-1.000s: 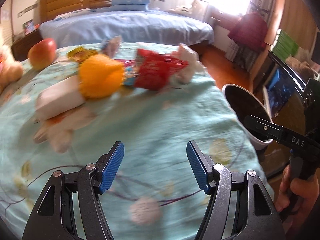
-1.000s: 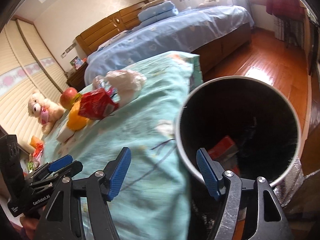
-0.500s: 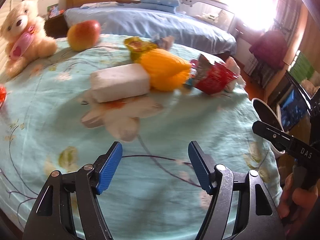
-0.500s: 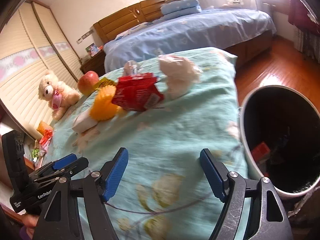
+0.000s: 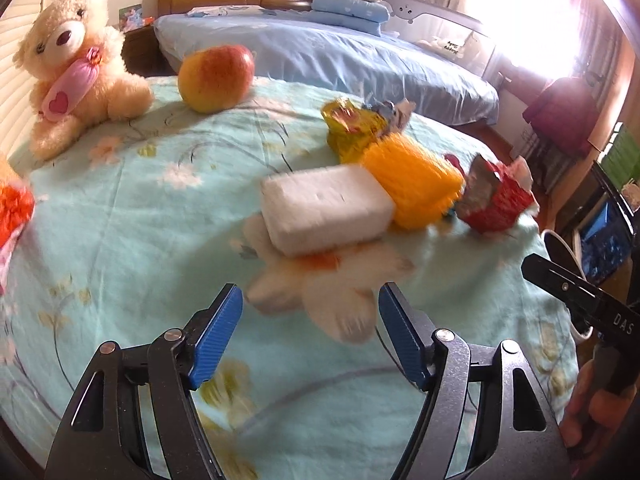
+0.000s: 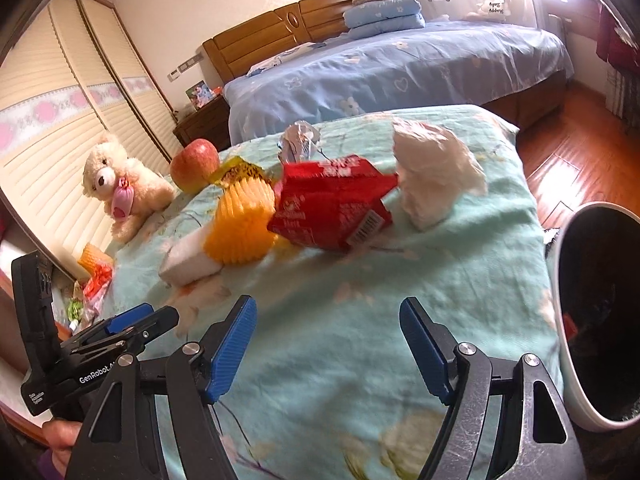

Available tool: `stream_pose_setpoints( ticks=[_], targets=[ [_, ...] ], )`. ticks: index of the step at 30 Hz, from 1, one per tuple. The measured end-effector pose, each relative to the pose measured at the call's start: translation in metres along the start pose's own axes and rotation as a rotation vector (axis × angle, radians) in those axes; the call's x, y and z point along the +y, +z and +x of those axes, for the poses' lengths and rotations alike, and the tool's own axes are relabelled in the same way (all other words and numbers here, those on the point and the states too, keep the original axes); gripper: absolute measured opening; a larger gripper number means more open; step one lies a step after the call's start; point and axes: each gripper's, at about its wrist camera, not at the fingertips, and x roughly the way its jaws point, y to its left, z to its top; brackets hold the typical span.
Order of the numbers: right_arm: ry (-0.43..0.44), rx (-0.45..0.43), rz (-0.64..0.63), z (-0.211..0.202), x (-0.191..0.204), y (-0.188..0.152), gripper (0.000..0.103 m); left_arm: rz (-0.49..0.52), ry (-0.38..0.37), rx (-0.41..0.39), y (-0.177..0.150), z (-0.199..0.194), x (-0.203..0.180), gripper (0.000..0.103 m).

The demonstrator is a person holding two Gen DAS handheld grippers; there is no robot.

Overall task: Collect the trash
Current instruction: 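Grasp the red snack bag with the right tool while the left tool grasps the white sponge block, then carry the red snack bag and white sponge block toward the trash bin with both tools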

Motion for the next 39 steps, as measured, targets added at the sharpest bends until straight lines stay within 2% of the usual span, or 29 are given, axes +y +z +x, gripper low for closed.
stream_pose_setpoints(
  ticks=[4, 11, 15, 16, 17, 18, 21, 33, 39],
  targets=[
    [0.007, -0.005, -0.002, 0.008, 0.006, 0.009, 0.076, 0.04, 0.008, -0.011, 0.015, 0.008, 0.006, 0.08],
    [0.001, -0.006, 0.009, 0.024, 0.006, 0.024, 0.076, 0.119, -0.064, 0.038, 0.035, 0.033, 0.013, 0.084],
    [-0.003, -0.001, 0.023, 0.031, 0.003, 0.028, 0.073, 0.171, -0.063, 0.039, 0.035, 0.038, 0.004, 0.083],
    [-0.006, -0.001, 0.024, 0.033, 0.003, 0.028, 0.073, 0.186, -0.062, 0.03, 0.034, 0.037, 0.002, 0.077],
    [-0.006, -0.003, 0.024, 0.033, 0.003, 0.028, 0.066, 0.2, -0.066, 0.016, 0.033, 0.034, -0.001, 0.059],
    [-0.008, -0.003, 0.023, 0.033, 0.003, 0.028, 0.052, 0.212, -0.069, 0.015, 0.032, 0.034, -0.003, 0.055],
    [-0.006, 0.011, 0.018, 0.035, 0.004, 0.026, 0.037, 0.222, -0.06, -0.002, 0.029, 0.029, -0.005, 0.047],
    [-0.008, -0.018, -0.006, 0.006, 0.003, 0.009, 0.033, 0.116, -0.053, -0.052, -0.003, -0.012, -0.004, 0.045],
    [-0.02, -0.026, 0.005, -0.011, -0.006, -0.003, 0.033, 0.092, -0.093, -0.042, -0.02, -0.026, -0.011, 0.045]
  ],
)
